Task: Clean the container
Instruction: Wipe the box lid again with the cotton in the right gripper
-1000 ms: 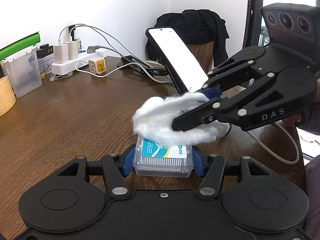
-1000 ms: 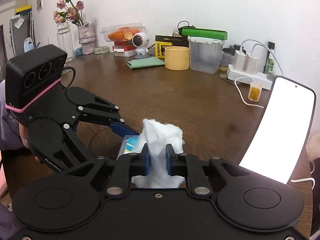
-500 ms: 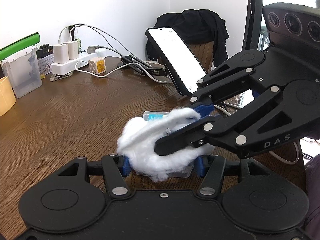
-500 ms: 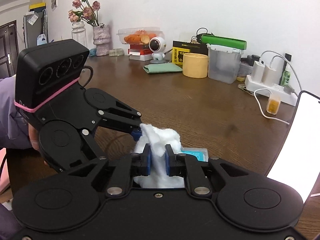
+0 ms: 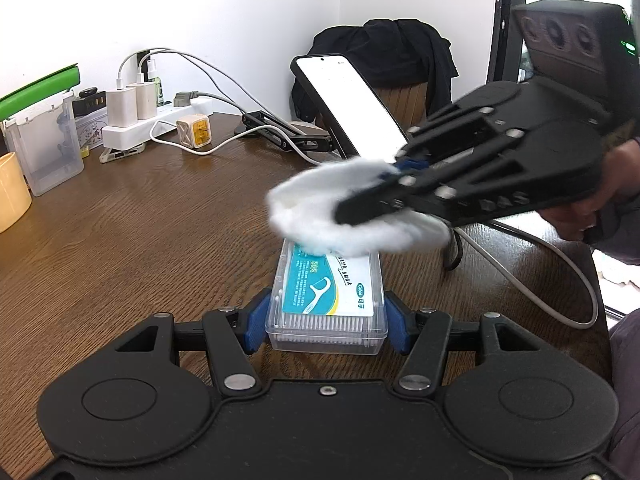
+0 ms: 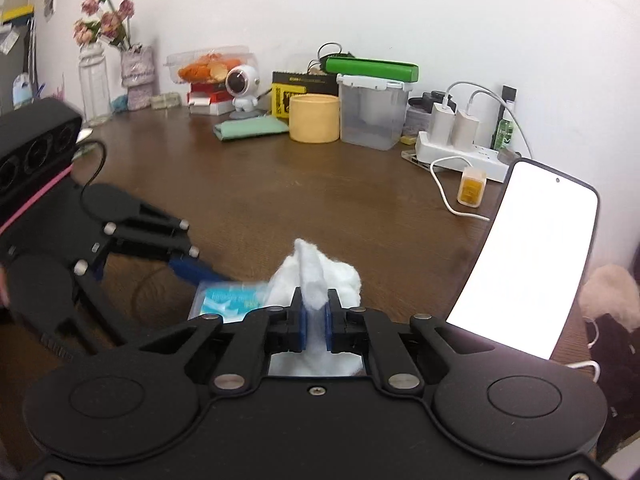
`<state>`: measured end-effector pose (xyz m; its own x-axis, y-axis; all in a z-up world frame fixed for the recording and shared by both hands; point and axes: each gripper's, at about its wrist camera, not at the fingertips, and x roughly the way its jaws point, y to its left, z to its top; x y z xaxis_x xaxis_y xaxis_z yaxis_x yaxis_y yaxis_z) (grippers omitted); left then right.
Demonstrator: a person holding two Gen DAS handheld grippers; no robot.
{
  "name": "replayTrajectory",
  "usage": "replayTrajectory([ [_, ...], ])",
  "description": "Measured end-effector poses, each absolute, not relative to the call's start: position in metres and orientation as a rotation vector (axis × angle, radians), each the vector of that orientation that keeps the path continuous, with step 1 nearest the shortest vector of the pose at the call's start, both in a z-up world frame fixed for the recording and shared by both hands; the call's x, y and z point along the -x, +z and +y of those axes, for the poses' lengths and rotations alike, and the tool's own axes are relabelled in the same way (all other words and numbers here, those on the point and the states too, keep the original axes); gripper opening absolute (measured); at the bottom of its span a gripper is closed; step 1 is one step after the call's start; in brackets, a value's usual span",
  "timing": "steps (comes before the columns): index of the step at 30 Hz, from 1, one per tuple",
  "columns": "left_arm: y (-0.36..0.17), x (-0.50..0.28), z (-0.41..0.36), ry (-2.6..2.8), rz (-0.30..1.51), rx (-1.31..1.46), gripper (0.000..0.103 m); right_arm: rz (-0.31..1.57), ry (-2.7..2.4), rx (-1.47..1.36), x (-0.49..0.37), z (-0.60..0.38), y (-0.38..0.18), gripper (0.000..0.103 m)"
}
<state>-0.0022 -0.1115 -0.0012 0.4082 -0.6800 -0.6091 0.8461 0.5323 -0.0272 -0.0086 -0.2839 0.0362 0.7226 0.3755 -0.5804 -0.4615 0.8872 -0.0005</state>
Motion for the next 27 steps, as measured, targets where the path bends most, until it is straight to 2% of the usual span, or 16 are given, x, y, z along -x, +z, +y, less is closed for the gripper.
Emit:
replayTrajectory([
  [12, -0.001, 0.002, -0.111, -0.97, 0.615, -0.298, 0.057, 0.586, 0.61, 0.156, 0.003, -0.242, 0.035, 0.008],
  [27, -0.001, 0.005, -0.113, -0.986, 0.61, -0.311, 0.057, 0.611, 0.47, 0.175, 0.014, -0.279, 0.036, 0.008],
])
